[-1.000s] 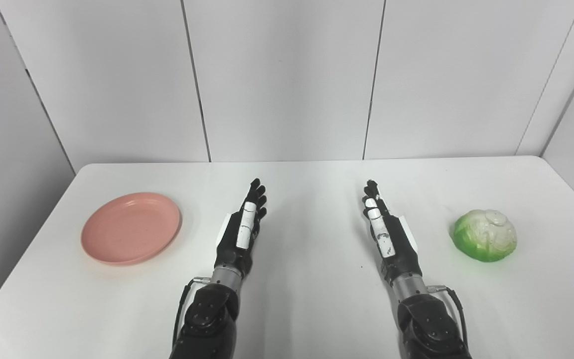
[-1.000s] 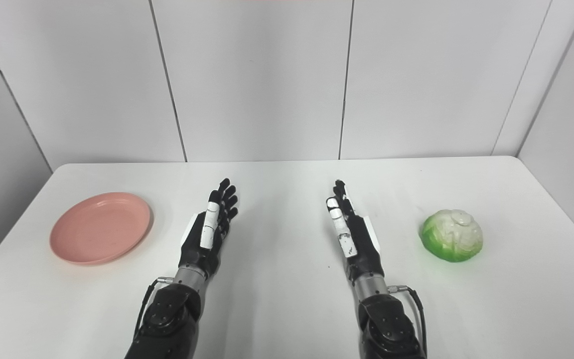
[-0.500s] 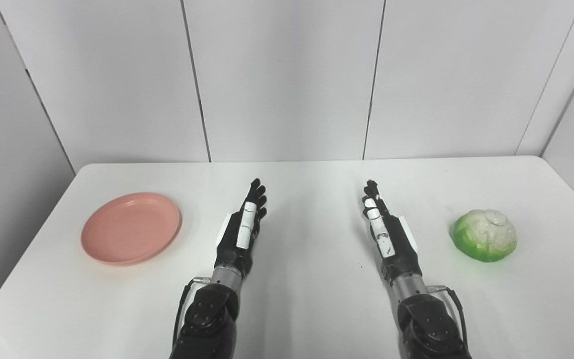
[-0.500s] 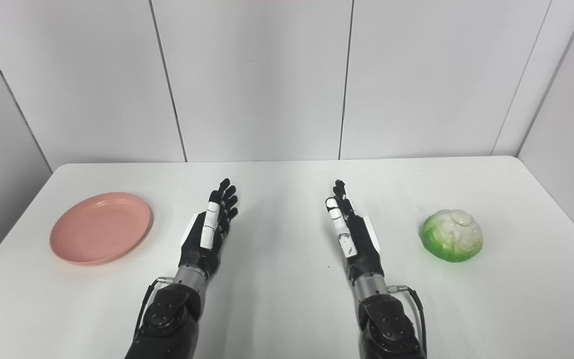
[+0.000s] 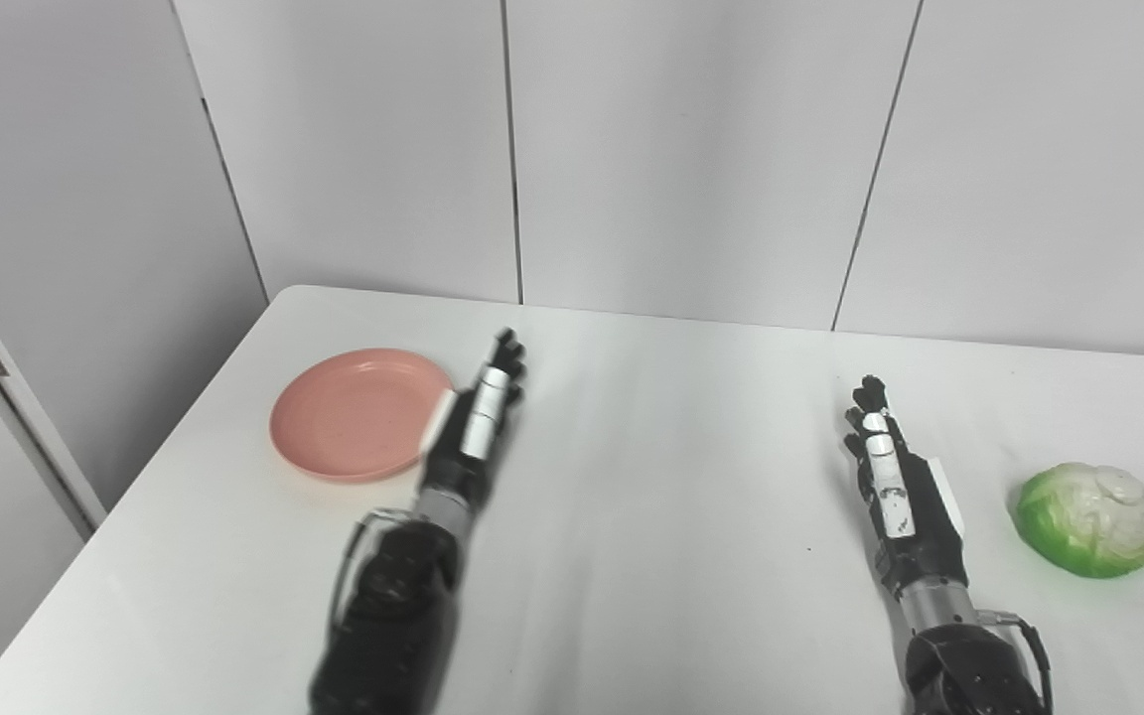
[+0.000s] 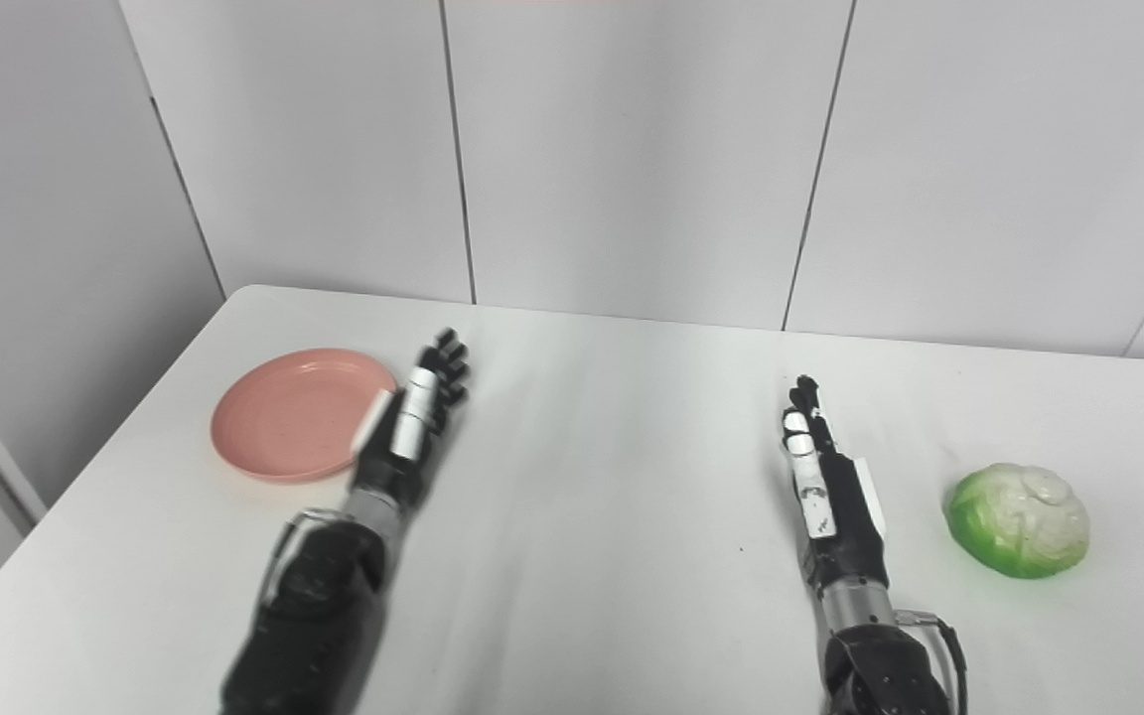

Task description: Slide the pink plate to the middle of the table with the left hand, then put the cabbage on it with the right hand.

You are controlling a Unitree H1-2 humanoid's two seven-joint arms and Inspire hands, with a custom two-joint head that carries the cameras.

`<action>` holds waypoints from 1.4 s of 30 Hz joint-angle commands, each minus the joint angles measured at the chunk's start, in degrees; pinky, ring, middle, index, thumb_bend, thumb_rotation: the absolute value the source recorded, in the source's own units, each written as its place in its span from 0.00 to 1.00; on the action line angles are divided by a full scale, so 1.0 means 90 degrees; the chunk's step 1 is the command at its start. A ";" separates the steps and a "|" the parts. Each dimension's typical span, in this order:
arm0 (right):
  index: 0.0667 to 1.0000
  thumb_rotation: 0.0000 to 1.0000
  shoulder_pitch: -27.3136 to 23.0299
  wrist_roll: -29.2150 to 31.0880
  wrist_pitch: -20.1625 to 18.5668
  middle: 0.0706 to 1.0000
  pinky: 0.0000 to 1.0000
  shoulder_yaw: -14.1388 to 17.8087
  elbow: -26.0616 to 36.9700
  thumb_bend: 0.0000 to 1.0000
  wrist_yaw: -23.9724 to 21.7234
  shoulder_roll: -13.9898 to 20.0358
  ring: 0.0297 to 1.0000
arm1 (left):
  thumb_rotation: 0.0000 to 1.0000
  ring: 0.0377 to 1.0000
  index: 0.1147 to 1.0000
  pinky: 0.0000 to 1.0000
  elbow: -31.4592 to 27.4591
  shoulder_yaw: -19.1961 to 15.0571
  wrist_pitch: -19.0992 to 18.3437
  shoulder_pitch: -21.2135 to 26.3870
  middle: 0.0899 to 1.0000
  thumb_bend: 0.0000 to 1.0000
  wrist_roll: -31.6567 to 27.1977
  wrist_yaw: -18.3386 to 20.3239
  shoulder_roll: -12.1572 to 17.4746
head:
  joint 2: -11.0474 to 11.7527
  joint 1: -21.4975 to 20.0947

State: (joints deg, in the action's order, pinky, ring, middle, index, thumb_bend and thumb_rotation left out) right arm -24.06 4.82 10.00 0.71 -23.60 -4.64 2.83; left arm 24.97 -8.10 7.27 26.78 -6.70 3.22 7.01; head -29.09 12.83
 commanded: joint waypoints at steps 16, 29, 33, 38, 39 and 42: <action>1.00 0.97 -0.0155 0.0191 0.0376 1.00 1.00 0.0116 -0.0098 0.68 -0.0217 0.0030 1.00 | 1.00 0.72 0.68 0.73 0.0422 -0.1171 0.0441 0.0723 0.70 0.81 -0.0141 -0.0806 0.1524 | 0.0209 0.0262; 1.00 0.99 -0.0247 0.0245 0.0801 1.00 1.00 0.0172 -0.0517 0.69 -0.0349 0.0091 1.00 | 1.00 0.71 0.66 0.71 0.2306 -0.1209 0.1256 0.0927 0.68 0.82 0.0028 -0.1186 0.2053 | 0.0393 0.0504; 1.00 0.97 -0.0153 0.0187 0.0738 1.00 1.00 0.0163 -0.0326 0.67 -0.0305 0.0092 1.00 | 1.00 0.72 0.66 0.73 0.2779 -0.1169 0.1423 0.0986 0.69 0.82 -0.0012 -0.1135 0.2039 | 0.0375 0.0487; 1.00 0.98 -0.0132 0.0149 0.0715 1.00 1.00 0.0149 -0.0269 0.65 -0.0301 0.0100 1.00 | 1.00 0.75 0.69 0.77 0.3274 -0.1057 0.1593 0.1053 0.71 0.78 -0.0068 -0.1037 0.1936 | 0.0357 0.0455; 1.00 0.97 -0.0127 0.0158 0.0700 1.00 1.00 0.0163 -0.0263 0.66 -0.0285 0.0087 1.00 | 1.00 0.75 0.69 0.77 0.3401 -0.1032 0.1667 0.1081 0.72 0.77 -0.0096 -0.0989 0.1917 | 0.0354 0.0447; 1.00 0.98 -0.0118 0.0164 0.0669 1.00 1.00 0.0166 -0.0237 0.66 -0.0282 0.0083 1.00 | 1.00 0.77 0.72 0.79 0.3735 -0.0931 0.1823 0.1155 0.75 0.77 -0.0126 -0.0837 0.1868 | 0.0336 0.0412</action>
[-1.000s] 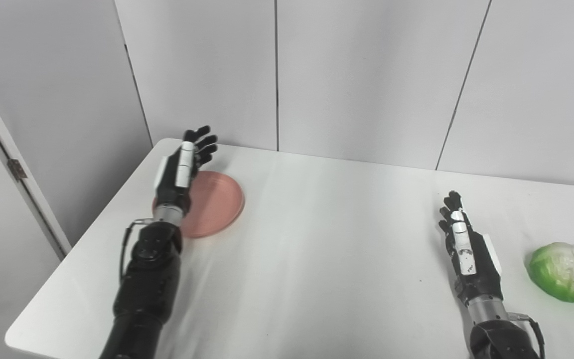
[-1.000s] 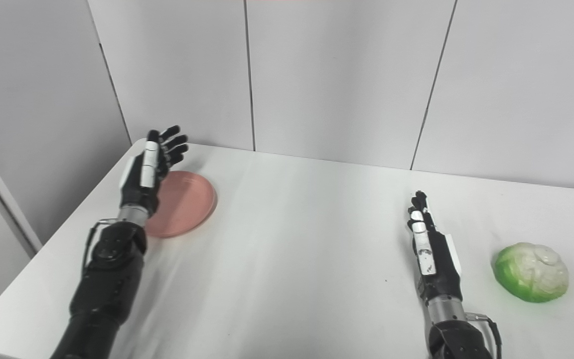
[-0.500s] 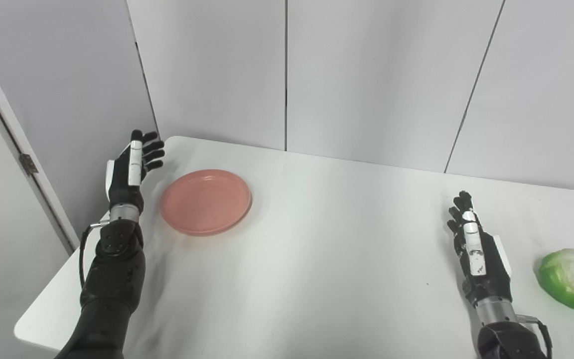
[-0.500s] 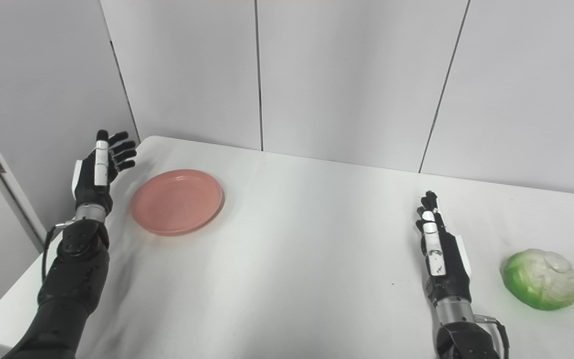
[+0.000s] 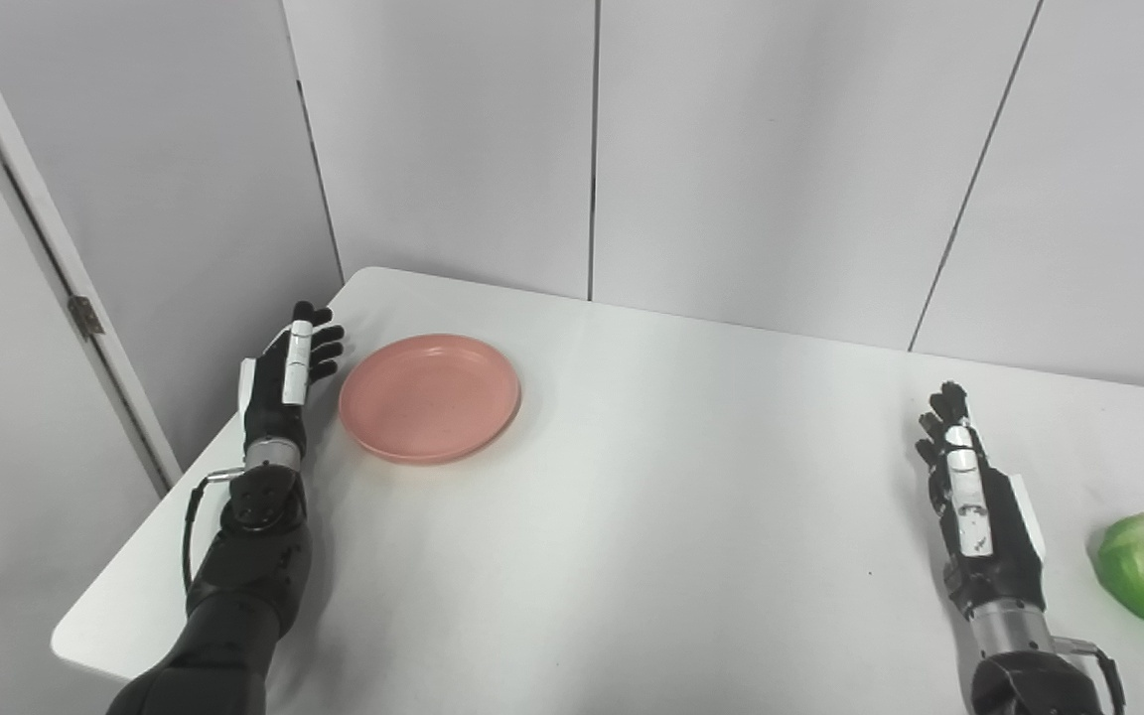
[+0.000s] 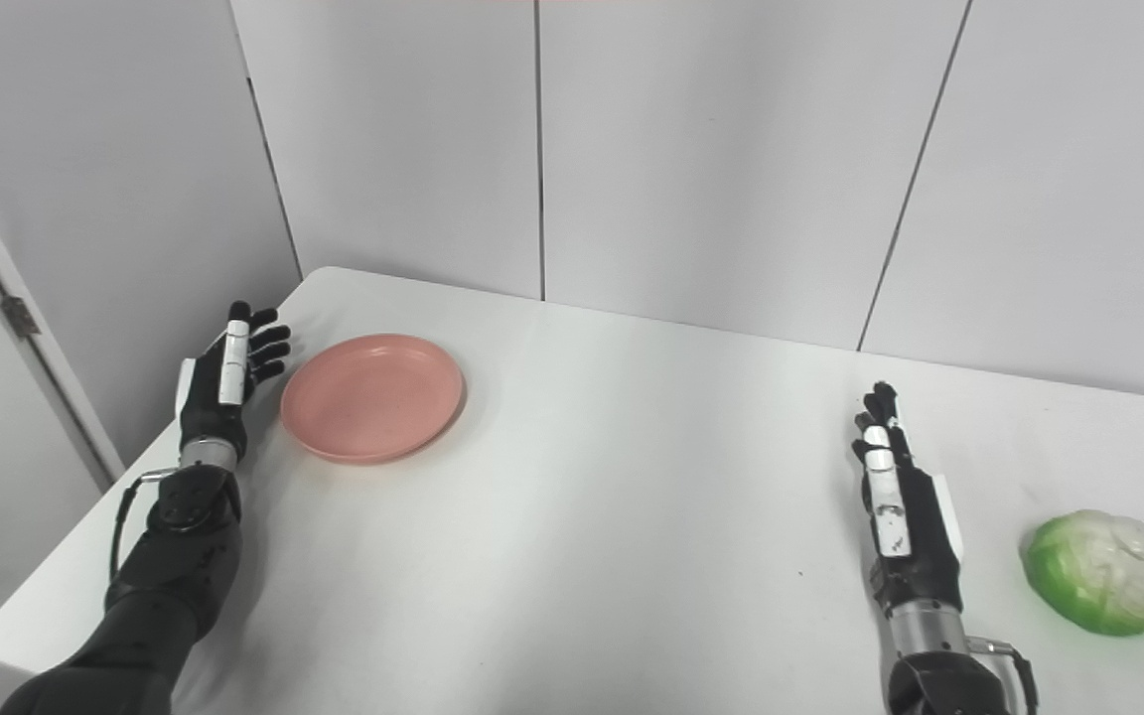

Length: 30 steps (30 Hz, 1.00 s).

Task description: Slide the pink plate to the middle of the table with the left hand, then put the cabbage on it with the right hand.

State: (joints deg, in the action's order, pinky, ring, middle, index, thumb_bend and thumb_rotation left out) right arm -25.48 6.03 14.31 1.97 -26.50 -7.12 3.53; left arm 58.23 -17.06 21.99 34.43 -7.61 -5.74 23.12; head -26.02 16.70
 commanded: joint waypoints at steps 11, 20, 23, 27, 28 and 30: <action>1.00 0.97 -0.0022 0.0130 0.0294 1.00 1.00 0.0047 -0.0070 0.65 -0.0079 -0.0015 1.00 | 1.00 0.77 0.73 0.81 0.0506 0.0508 0.0386 0.0422 0.74 0.80 0.0066 0.0383 -0.0243 | -0.0052 -0.0058; 1.00 0.98 -0.0086 0.0164 0.0264 1.00 1.00 0.0044 -0.0157 0.66 -0.0126 0.0005 1.00 | 1.00 0.77 0.73 0.81 -0.0099 0.0507 0.0120 0.0351 0.75 0.80 -0.0236 0.0652 -0.0757 | -0.0084 -0.0099; 1.00 0.98 -0.0079 0.0150 0.0219 1.00 1.00 0.0042 -0.0127 0.67 -0.0133 0.0011 1.00 | 1.00 0.78 0.73 0.83 -0.0200 0.0532 0.0075 0.0368 0.75 0.81 -0.0266 0.0685 -0.0942 | -0.0085 -0.0111; 1.00 0.99 -0.0021 0.0108 0.0203 1.00 1.00 0.0034 -0.0003 0.64 -0.0111 0.0021 1.00 | 1.00 0.79 0.74 0.83 -0.0570 0.0652 -0.0156 0.0301 0.76 0.82 -0.0196 0.0717 -0.1257 | -0.0141 -0.0163; 1.00 0.99 -0.0001 0.0070 0.0180 1.00 1.00 0.0021 0.0043 0.63 -0.0095 0.0028 1.00 | 1.00 0.79 0.74 0.83 -0.0608 0.0699 -0.0169 0.0289 0.76 0.82 -0.0141 0.0710 -0.1302 | -0.0163 -0.0192; 1.00 1.00 0.0023 0.0028 0.0132 1.00 1.00 0.0013 0.0098 0.63 -0.0073 0.0035 1.00 | 1.00 0.79 0.74 0.83 -0.0504 0.0842 0.0043 0.0302 0.76 0.82 -0.0003 0.0699 -0.1352 | -0.0181 -0.0224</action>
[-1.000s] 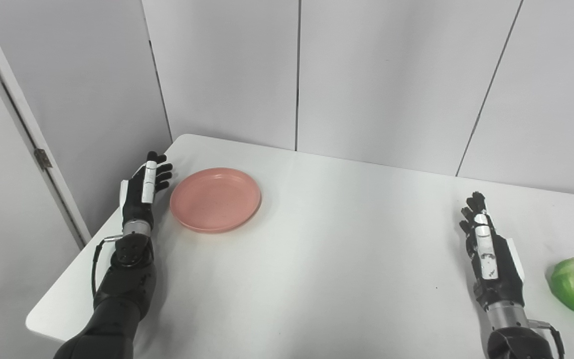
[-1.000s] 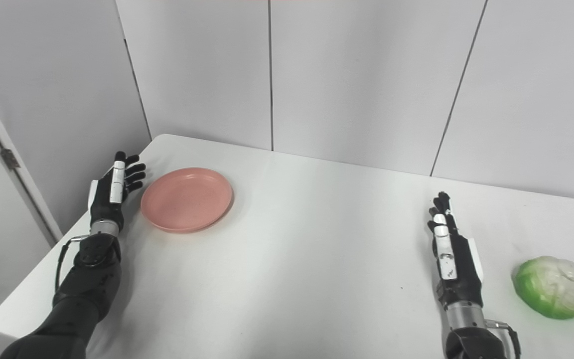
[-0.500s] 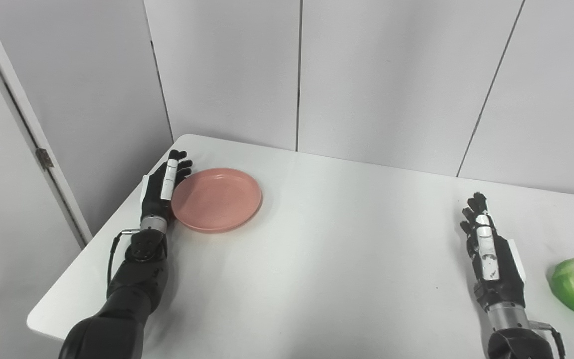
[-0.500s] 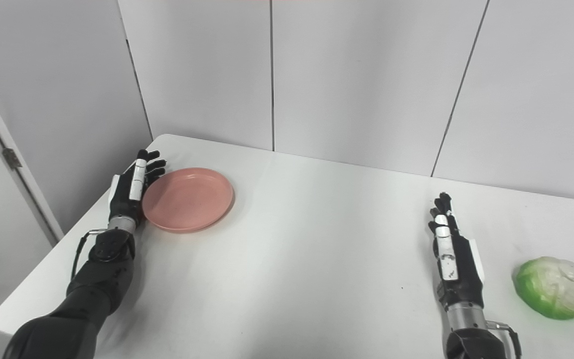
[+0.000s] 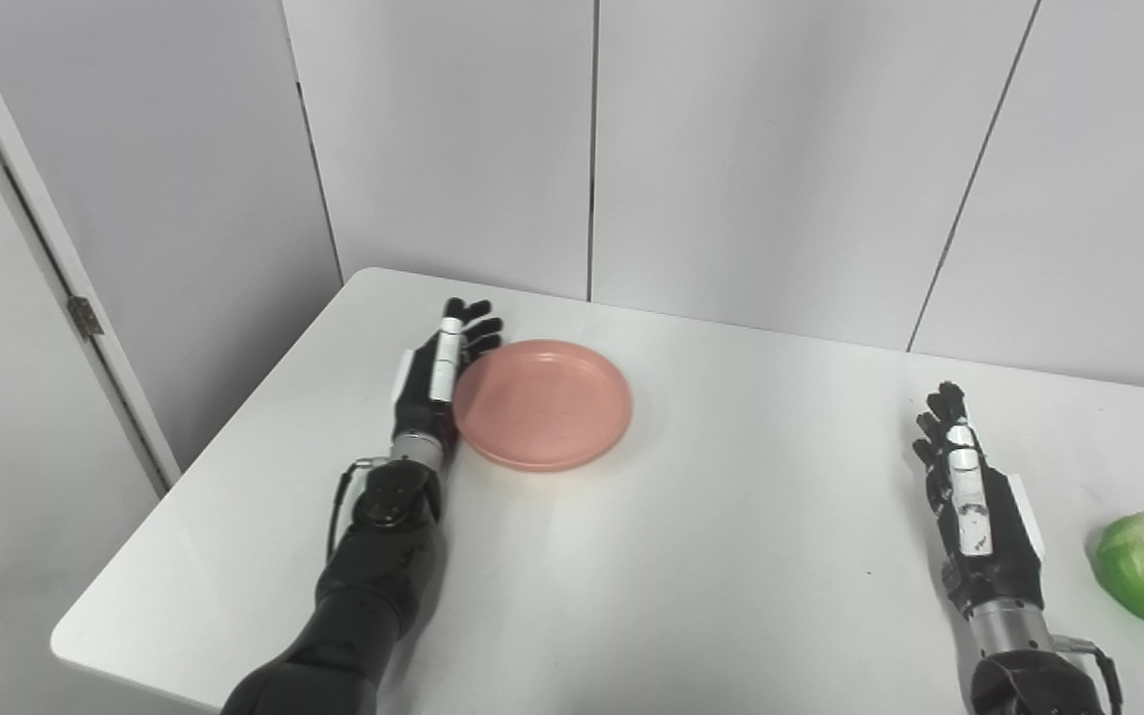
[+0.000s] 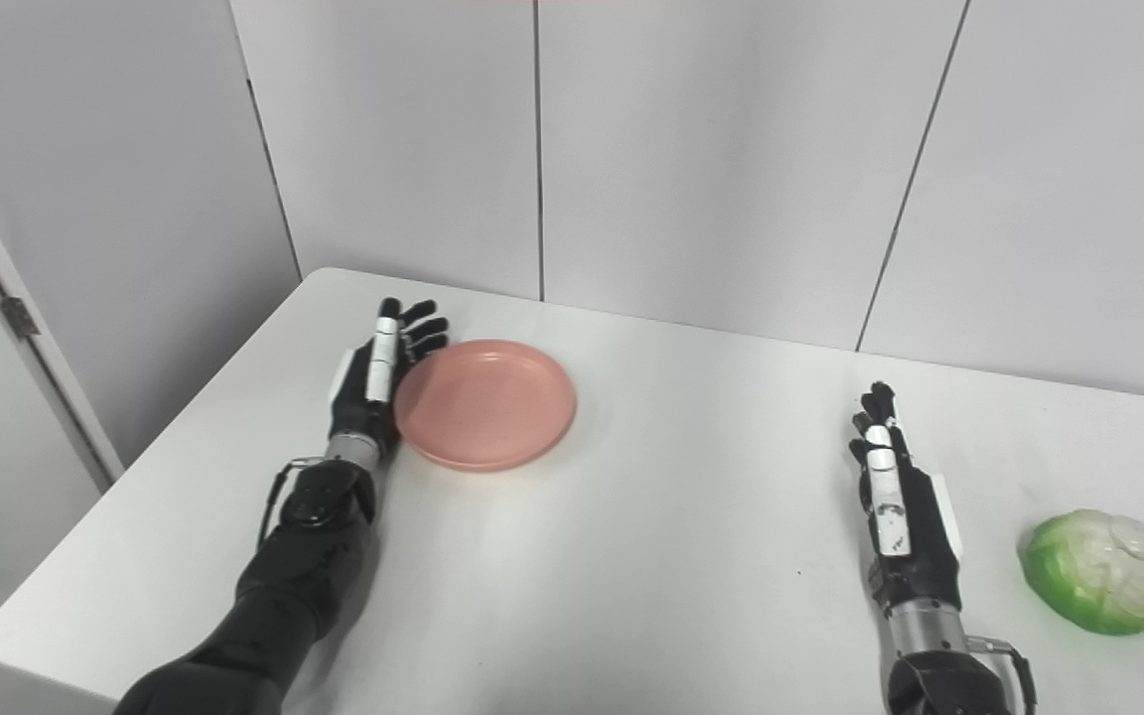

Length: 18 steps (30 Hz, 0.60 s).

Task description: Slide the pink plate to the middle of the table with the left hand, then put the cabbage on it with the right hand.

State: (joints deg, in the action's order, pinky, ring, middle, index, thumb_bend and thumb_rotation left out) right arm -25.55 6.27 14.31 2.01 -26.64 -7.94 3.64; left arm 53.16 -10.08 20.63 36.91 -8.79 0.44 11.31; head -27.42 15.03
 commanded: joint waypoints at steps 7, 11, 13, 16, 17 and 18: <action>1.00 0.97 0.0044 -0.0060 0.0064 1.00 1.00 0.0012 0.0201 0.63 0.0153 -0.0049 1.00 | 1.00 0.78 0.72 0.84 -0.0191 0.0297 0.0054 0.0010 0.75 0.83 0.0081 0.0166 -0.0461 | -0.0105 -0.0328; 1.00 0.98 0.0032 -0.0112 0.0073 1.00 1.00 -0.0027 0.0204 0.62 0.0189 -0.0074 1.00 | 1.00 0.78 0.72 0.85 -0.0355 0.0367 -0.0045 -0.0051 0.75 0.83 -0.0009 0.0296 -0.0745 | -0.0175 -0.0618; 1.00 0.97 0.0012 -0.0107 0.0080 1.00 1.00 -0.0035 0.0172 0.64 0.0198 -0.0105 1.00 | 1.00 0.78 0.72 0.85 -0.0545 0.0465 -0.0231 -0.0137 0.75 0.82 0.0082 0.0276 -0.0851 | -0.0243 -0.0822; 1.00 0.93 0.0002 -0.0075 0.0104 1.00 1.00 -0.0021 0.0157 0.66 0.0244 -0.0182 1.00 | 1.00 0.79 0.73 0.87 -0.0691 0.0562 -0.0351 -0.0254 0.75 0.80 0.0101 0.0343 -0.0977 | -0.0288 -0.0955; 1.00 0.93 0.0007 -0.0100 0.0094 1.00 1.00 -0.0033 0.0190 0.66 0.0273 -0.0211 1.00 | 1.00 0.79 0.73 0.87 -0.0640 0.0595 -0.0314 -0.0271 0.75 0.80 0.0106 0.0365 -0.1030 | -0.0343 -0.1138; 1.00 0.93 0.0010 -0.0118 0.0072 1.00 1.00 -0.0047 0.0220 0.66 0.0293 -0.0239 1.00 | 1.00 0.78 0.73 0.87 -0.0585 0.0607 -0.0284 -0.0280 0.75 0.80 0.0070 0.0415 -0.1079 | -0.0375 -0.1240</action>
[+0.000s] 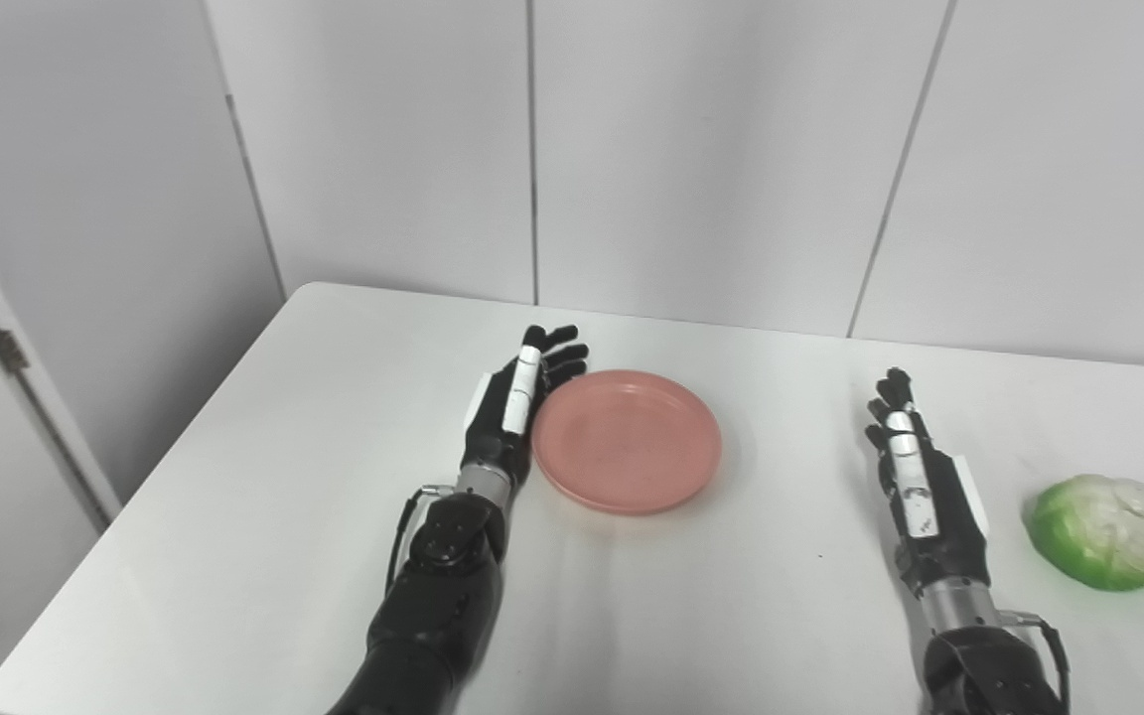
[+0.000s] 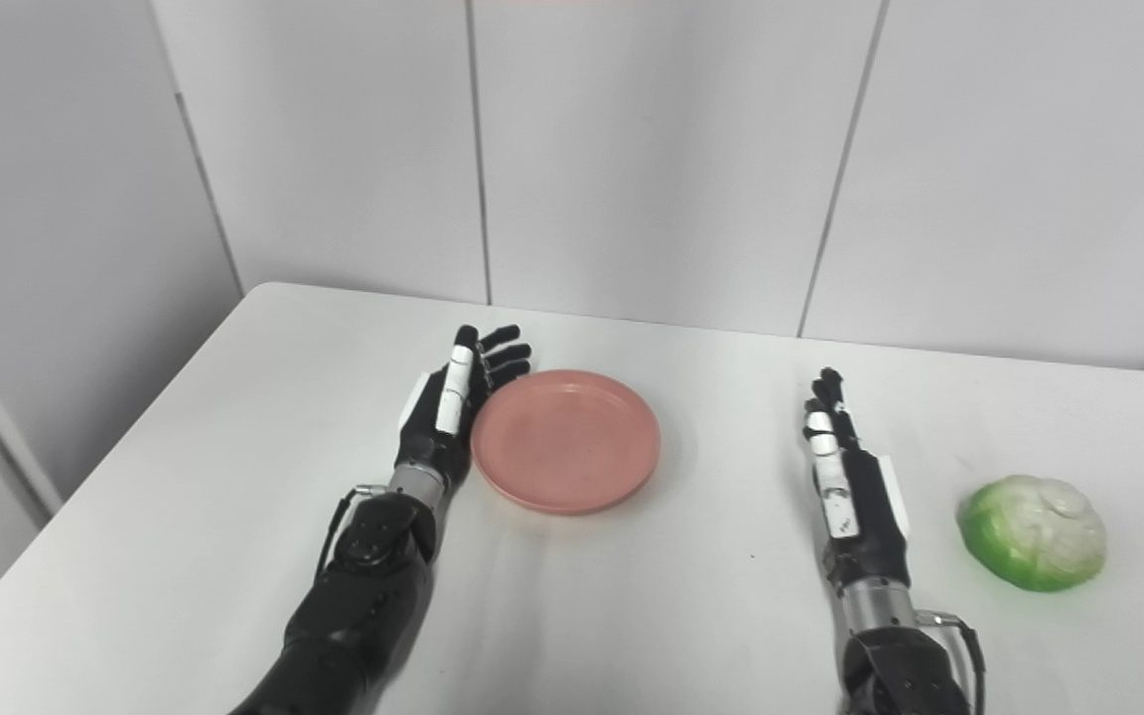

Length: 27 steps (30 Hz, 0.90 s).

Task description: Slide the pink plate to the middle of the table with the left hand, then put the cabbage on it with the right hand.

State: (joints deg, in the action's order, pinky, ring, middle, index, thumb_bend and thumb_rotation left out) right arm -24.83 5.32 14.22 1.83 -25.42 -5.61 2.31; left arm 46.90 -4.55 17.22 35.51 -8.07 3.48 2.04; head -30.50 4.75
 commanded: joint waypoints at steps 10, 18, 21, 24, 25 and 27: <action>1.00 0.97 -0.0134 -0.0352 -0.0143 1.00 1.00 -0.0175 0.0223 0.63 0.0316 -0.0280 1.00 | 1.00 0.79 0.72 0.85 -0.0047 0.0143 -0.0097 -0.0307 0.75 0.79 -0.0060 0.0460 -0.0316 | -0.0232 -0.0884; 1.00 0.94 -0.0204 -0.0480 -0.0266 1.00 1.00 -0.0241 0.0205 0.68 0.0469 -0.0404 1.00 | 1.00 0.80 0.74 0.85 -0.0227 0.0225 -0.0235 -0.0464 0.77 0.80 -0.0044 0.0611 -0.0475 | -0.0334 -0.1228; 1.00 0.94 -0.0221 -0.0511 -0.0354 1.00 1.00 -0.0266 0.0237 0.70 0.0494 -0.0430 1.00 | 1.00 0.83 0.78 0.90 -0.0407 0.0242 -0.0407 -0.0533 0.80 0.82 -0.0084 0.0662 -0.0491 | -0.0370 -0.1367; 1.00 0.95 -0.0227 -0.0575 -0.0395 1.00 1.00 -0.0308 0.0270 0.71 0.0533 -0.0438 1.00 | 1.00 0.85 0.81 0.92 -0.0523 0.0234 -0.0486 -0.0584 0.82 0.81 -0.0120 0.0701 -0.0505 | -0.0381 -0.1450; 1.00 0.95 -0.0228 -0.0584 -0.0389 1.00 1.00 -0.0321 0.0275 0.71 0.0540 -0.0438 1.00 | 1.00 0.86 0.81 0.93 -0.0556 0.0224 -0.0528 -0.0596 0.83 0.82 -0.0134 0.0707 -0.0507 | -0.0392 -0.1514; 1.00 0.95 -0.0230 -0.0604 -0.0367 1.00 1.00 -0.0339 0.0282 0.71 0.0555 -0.0437 1.00 | 1.00 0.89 0.84 0.96 -0.0619 0.0195 -0.0630 -0.0614 0.85 0.83 -0.0169 0.0710 -0.0521 | -0.0403 -0.1660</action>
State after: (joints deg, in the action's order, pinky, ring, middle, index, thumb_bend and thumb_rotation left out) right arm -24.69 0.19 10.65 -0.97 -24.62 -0.80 -1.14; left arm 40.68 -2.86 11.88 32.39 -8.69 9.20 -1.67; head -34.19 -9.31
